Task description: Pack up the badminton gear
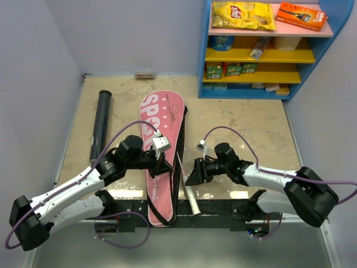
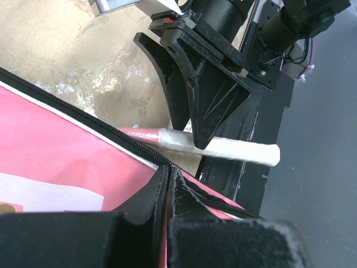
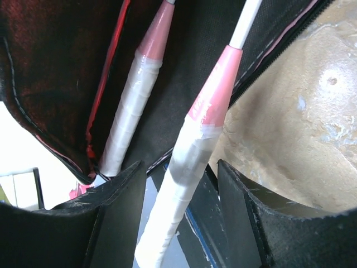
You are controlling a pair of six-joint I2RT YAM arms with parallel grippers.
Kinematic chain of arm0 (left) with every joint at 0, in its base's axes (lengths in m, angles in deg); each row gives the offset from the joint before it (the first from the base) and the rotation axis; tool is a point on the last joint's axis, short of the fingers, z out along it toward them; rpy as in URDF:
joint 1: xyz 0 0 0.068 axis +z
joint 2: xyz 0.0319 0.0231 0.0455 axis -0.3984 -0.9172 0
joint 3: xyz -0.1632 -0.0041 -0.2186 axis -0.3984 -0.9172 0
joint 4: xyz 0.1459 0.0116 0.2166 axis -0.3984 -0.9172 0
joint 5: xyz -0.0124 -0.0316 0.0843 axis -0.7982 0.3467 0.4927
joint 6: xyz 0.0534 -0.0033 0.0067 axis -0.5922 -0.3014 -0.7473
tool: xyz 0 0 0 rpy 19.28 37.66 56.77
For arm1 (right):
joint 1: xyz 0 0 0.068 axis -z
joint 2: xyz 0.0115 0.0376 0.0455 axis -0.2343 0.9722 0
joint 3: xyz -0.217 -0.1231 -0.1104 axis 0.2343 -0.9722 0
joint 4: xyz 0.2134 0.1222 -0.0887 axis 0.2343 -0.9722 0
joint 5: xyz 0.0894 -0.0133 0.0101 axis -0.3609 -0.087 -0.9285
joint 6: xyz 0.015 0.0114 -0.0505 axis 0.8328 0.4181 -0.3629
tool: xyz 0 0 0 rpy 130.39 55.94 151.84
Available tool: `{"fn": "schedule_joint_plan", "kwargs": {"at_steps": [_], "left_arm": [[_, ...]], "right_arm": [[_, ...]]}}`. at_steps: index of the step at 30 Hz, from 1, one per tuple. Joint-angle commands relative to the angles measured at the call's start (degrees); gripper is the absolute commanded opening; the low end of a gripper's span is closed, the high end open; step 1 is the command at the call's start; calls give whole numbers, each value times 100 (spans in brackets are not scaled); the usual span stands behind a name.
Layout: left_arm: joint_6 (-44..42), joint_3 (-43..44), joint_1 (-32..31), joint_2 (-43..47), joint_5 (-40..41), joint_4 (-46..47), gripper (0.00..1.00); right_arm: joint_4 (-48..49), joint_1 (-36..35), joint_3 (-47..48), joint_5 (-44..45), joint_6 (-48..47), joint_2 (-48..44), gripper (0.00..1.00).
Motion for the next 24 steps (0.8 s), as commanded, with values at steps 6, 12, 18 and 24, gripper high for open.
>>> {"fn": "schedule_joint_plan", "kwargs": {"at_steps": [6,12,18,24], "left_arm": [[-137,92,-59,161,-222,539,0],[-137,93,-59,188,-213,521,0],[-145,84,-59,197,-213,521,0],[-101,57,-68,170,-231,521,0]], "right_arm": [[828,-282,-72,-78,315,244,57],[1154,-502,-81,-7,465,587,54],[1374,-696,-37,98,570,763,36],[1260,-941,314,361,684,790,1]]}}
